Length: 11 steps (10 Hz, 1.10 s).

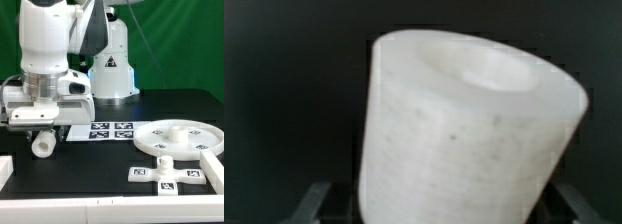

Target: Assemble round table

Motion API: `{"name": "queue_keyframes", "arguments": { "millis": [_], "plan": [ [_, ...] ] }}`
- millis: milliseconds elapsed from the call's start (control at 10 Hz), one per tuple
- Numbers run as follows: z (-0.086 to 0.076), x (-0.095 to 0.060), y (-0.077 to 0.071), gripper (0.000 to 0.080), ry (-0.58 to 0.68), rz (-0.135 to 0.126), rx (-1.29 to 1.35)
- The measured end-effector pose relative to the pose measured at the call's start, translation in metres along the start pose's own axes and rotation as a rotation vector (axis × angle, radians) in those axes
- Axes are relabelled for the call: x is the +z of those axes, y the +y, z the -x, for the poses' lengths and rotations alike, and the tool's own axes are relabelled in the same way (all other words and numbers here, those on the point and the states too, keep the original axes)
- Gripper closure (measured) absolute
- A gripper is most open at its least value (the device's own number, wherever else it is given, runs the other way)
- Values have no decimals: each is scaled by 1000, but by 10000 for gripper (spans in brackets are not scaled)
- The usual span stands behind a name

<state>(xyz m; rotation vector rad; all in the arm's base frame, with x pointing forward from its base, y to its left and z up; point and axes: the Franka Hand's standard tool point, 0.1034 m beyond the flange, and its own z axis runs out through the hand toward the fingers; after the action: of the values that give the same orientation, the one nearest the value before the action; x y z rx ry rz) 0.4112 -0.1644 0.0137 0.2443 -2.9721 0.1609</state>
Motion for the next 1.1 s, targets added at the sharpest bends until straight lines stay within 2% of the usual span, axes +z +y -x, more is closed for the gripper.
{"name": "queue_keyframes", "arguments": {
  "millis": [300, 400, 500, 600, 800, 900, 1100],
  "plan": [
    [0, 0, 0, 398, 1, 0, 6],
    [-1, 0, -1, 218, 1, 0, 10],
    [-1, -2, -4, 218, 0, -2, 16],
    [1, -13, -12, 164, -15, -15, 34],
    [5, -37, -20, 154, -52, -39, 89],
    [10, -52, -21, 151, -74, -51, 142],
    [27, -73, -12, 151, -107, -59, 226]
  ]
}}
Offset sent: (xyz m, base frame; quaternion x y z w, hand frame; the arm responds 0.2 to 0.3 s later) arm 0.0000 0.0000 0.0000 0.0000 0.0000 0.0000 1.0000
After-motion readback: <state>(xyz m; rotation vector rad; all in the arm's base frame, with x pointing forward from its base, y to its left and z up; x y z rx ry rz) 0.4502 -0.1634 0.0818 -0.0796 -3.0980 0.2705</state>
